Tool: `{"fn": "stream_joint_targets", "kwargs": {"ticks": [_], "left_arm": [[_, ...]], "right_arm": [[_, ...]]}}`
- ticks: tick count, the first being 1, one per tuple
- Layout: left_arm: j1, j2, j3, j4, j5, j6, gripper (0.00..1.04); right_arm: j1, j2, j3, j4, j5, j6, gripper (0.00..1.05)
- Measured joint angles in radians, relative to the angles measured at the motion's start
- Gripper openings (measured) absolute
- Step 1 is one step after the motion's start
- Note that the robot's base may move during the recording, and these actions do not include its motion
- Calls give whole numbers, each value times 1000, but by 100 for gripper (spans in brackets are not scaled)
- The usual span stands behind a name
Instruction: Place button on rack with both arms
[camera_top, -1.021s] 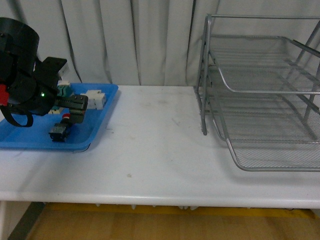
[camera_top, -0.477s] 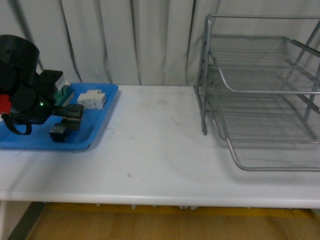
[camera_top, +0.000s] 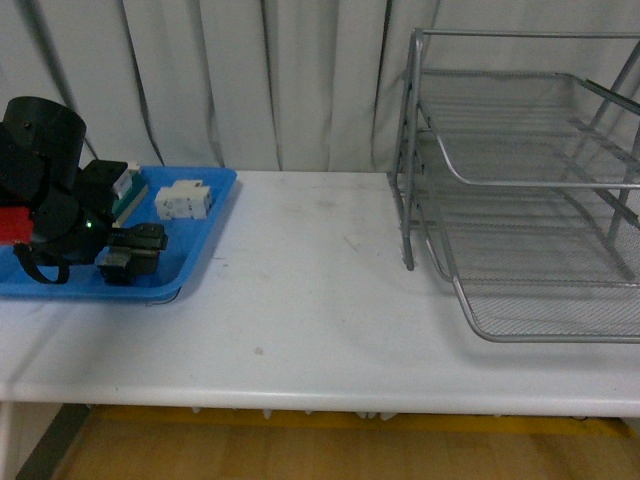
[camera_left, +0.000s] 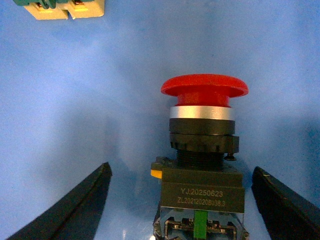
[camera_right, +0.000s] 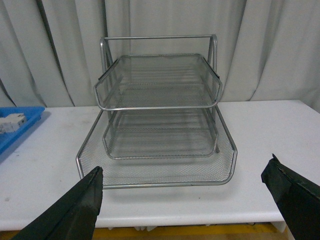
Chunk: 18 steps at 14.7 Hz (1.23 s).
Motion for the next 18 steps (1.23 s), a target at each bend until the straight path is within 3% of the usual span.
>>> {"fn": "stream_joint_targets", "kwargs": {"ticks": [4, 5, 11, 14, 18], "left_arm": [[0, 3, 2, 1, 3, -7, 43], [0, 3, 1, 6, 2, -8, 38], [-24, -251, -198, 123, 47, -7, 36], [-64, -594, -468, 207, 79, -18, 36], [-79, -993, -857, 166, 51, -51, 36]], "right_arm": [[0, 0, 0, 0, 0, 0, 98], [0, 0, 0, 0, 0, 0, 98], [0, 0, 0, 0, 0, 0, 98], [0, 0, 0, 0, 0, 0, 98], [0, 0, 0, 0, 0, 0, 98]]}}
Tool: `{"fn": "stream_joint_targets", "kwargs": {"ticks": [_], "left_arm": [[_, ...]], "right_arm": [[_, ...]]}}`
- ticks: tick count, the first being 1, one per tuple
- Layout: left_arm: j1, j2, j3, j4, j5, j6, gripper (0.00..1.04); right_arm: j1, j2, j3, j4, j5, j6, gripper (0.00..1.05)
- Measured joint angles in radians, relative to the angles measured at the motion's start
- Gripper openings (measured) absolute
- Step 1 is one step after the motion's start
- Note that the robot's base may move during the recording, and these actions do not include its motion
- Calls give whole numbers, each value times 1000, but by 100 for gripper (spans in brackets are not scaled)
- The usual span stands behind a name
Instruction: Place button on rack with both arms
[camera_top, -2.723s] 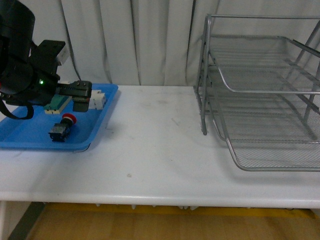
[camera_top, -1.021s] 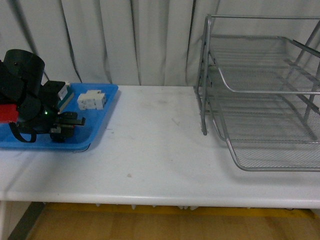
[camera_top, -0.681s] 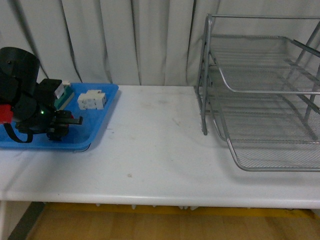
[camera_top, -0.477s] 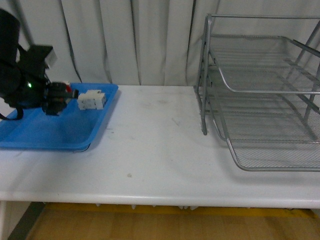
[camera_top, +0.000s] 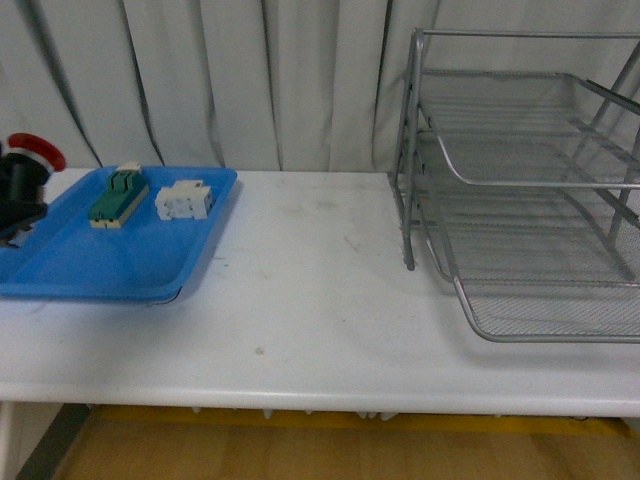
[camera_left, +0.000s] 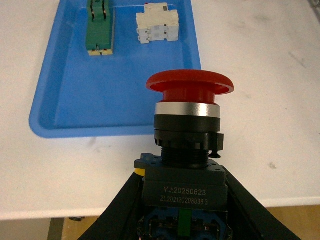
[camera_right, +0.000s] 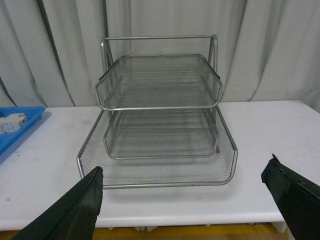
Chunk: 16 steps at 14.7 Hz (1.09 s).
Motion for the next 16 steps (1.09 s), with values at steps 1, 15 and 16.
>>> {"fn": "stream_joint_targets", "kwargs": {"ticks": [1, 15, 16], "left_arm": [[-5, -91, -62, -5, -7, -13, 36], [-90, -171, -190, 63, -29, -96, 36], [-100, -169, -192, 66, -28, -97, 36]], "right_arm": [[0, 0, 0, 0, 0, 0, 98], [0, 0, 0, 0, 0, 0, 98], [0, 0, 0, 0, 0, 0, 98]]}}
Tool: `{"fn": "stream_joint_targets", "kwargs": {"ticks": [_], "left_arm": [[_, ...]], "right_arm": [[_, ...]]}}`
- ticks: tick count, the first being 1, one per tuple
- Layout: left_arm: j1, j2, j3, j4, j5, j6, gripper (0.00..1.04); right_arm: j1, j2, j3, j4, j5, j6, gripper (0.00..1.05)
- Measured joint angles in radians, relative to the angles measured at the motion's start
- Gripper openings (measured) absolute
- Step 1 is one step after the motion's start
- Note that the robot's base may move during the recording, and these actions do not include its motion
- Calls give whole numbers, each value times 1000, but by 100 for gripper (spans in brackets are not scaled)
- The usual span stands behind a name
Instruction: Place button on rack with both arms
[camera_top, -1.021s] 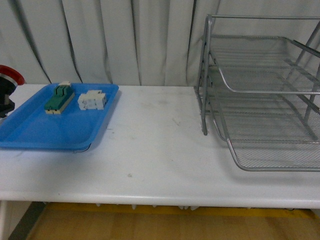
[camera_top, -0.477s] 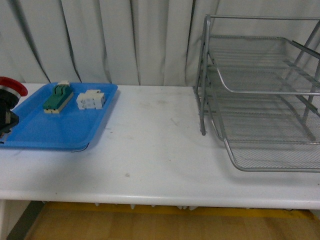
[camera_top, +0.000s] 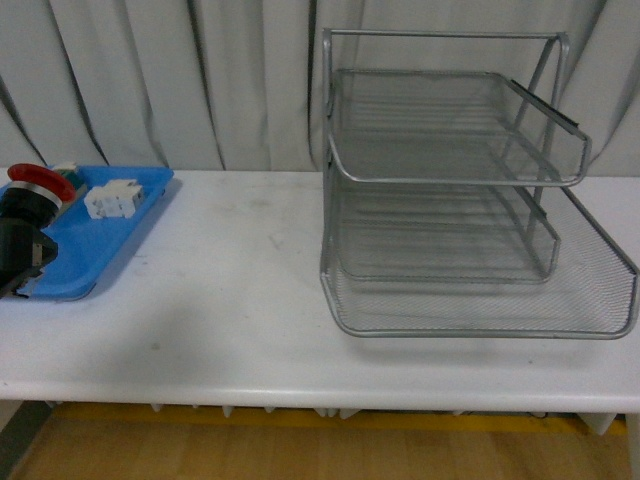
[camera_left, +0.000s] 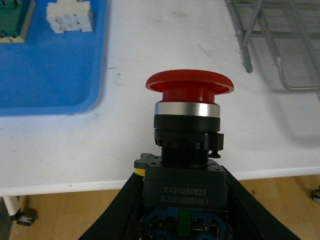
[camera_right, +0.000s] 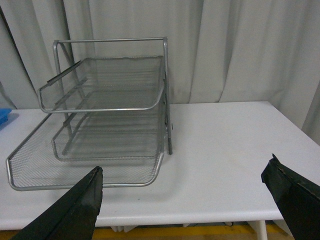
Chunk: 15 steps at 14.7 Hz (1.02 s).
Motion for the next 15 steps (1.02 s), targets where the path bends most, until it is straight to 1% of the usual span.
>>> {"fn": "stream_joint_targets", "kwargs": {"ticks": [7, 8, 9, 10, 11, 14, 15], "left_arm": [[-36, 5, -5, 2, -11, -3, 36], [-51, 8, 0, 3, -17, -9, 36], [-77, 25, 19, 1, -18, -17, 36], [-135, 94, 100, -10, -58, -26, 36], [-188, 151, 181, -10, -69, -37, 36], [-340, 344, 388, -48, -73, -73, 36], [-374, 396, 431, -65, -72, -75, 36]], "right_arm": [[0, 0, 0, 2, 0, 0, 98], [0, 0, 0, -1, 3, 0, 98], [0, 0, 0, 1, 3, 0, 98], [0, 0, 0, 0, 3, 0, 98], [0, 0, 0, 0, 3, 0, 98], [0, 0, 0, 0, 3, 0, 98], [0, 0, 0, 0, 3, 0, 98]]}}
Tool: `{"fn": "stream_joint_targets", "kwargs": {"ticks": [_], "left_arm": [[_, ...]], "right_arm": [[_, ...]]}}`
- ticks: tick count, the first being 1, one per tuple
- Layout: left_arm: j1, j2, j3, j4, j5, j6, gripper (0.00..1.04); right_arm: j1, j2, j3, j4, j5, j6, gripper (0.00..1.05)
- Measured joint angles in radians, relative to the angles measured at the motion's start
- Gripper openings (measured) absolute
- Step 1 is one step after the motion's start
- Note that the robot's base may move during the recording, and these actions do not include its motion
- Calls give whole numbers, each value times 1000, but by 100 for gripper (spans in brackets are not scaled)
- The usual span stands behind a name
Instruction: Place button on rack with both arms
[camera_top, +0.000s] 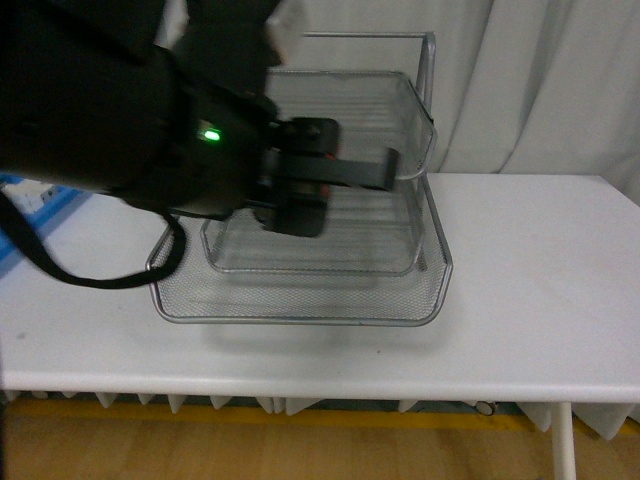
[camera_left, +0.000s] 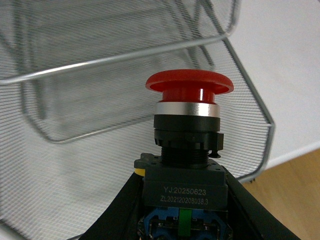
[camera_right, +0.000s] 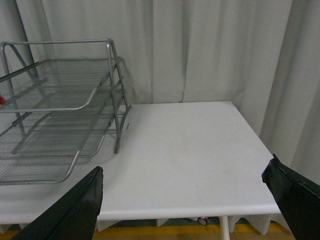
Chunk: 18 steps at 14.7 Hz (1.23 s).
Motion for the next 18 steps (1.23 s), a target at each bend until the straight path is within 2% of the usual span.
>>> {"fn": "stream_joint_targets", "kwargs": {"ticks": [3, 10, 14, 15, 17, 18], "left_arm": [[-43, 132, 93, -42, -3, 0, 36], [13, 432, 403, -244, -39, -13, 36], [28, 517, 555, -331, -47, -37, 37], [30, 525, 574, -341, -40, -47, 47], [32, 523, 583, -330, -13, -81, 76], [32, 505, 554, -303, -5, -89, 87]], "right_arm": [[0, 0, 0, 0, 0, 0, 98], [0, 0, 0, 0, 0, 0, 98], [0, 0, 0, 0, 0, 0, 98], [0, 0, 0, 0, 0, 0, 98], [0, 0, 0, 0, 0, 0, 98], [0, 0, 0, 0, 0, 0, 98]]}}
